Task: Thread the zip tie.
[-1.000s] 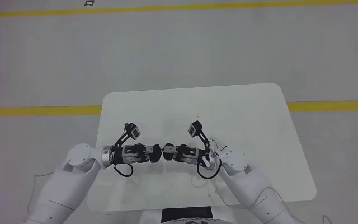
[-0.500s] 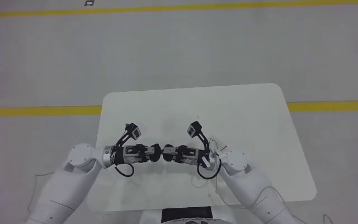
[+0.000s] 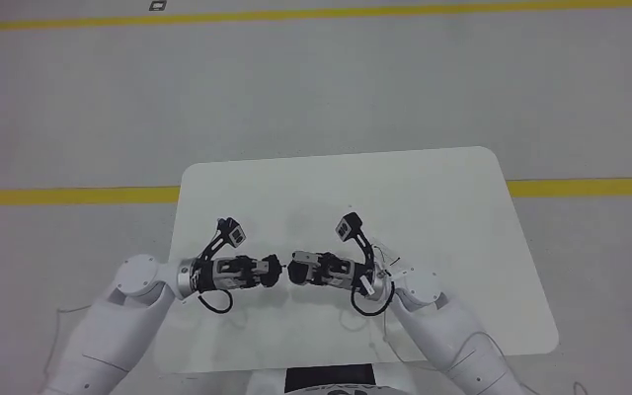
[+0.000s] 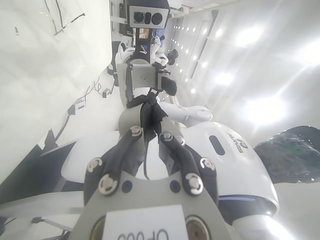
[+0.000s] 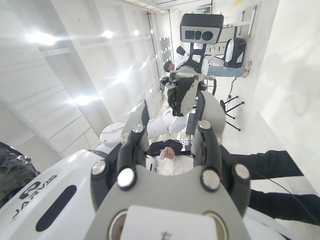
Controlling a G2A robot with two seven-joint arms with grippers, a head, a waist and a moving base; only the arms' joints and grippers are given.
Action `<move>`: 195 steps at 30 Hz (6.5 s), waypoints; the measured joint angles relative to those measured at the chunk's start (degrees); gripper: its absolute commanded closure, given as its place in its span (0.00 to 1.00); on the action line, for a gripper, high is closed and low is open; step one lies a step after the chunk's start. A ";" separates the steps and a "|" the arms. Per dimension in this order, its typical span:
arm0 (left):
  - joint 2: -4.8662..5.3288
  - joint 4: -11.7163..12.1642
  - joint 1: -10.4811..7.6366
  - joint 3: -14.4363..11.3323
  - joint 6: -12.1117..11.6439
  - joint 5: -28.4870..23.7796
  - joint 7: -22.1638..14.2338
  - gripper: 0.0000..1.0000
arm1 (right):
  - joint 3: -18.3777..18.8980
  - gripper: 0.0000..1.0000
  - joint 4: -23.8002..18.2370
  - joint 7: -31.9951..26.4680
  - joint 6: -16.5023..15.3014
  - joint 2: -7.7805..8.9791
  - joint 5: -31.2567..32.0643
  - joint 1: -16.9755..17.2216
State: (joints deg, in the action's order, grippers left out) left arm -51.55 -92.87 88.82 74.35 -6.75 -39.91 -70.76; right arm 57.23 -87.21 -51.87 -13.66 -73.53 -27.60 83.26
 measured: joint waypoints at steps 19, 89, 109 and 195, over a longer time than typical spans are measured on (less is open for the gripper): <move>0.16 -1.10 0.73 0.75 -6.45 3.56 2.66 1.00 | 0.25 0.00 -0.45 1.94 -1.05 0.26 0.90 0.54; -3.85 8.07 -13.97 7.30 -12.73 -2.01 -8.88 1.00 | 0.26 0.00 -0.63 2.09 -0.98 0.28 1.11 0.47; -3.86 8.08 -13.97 7.30 -12.73 -2.01 -8.89 1.00 | 2.02 0.00 -27.71 2.68 27.29 4.71 54.14 3.25; -3.86 8.08 -13.97 7.30 -12.73 -2.01 -8.88 1.00 | 1.22 0.99 -17.16 -16.53 33.16 2.49 94.88 -2.66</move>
State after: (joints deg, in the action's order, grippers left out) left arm -55.40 -84.79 74.86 81.65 -19.48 -41.92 -79.64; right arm 58.44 -104.37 -68.40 19.50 -71.04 67.28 80.60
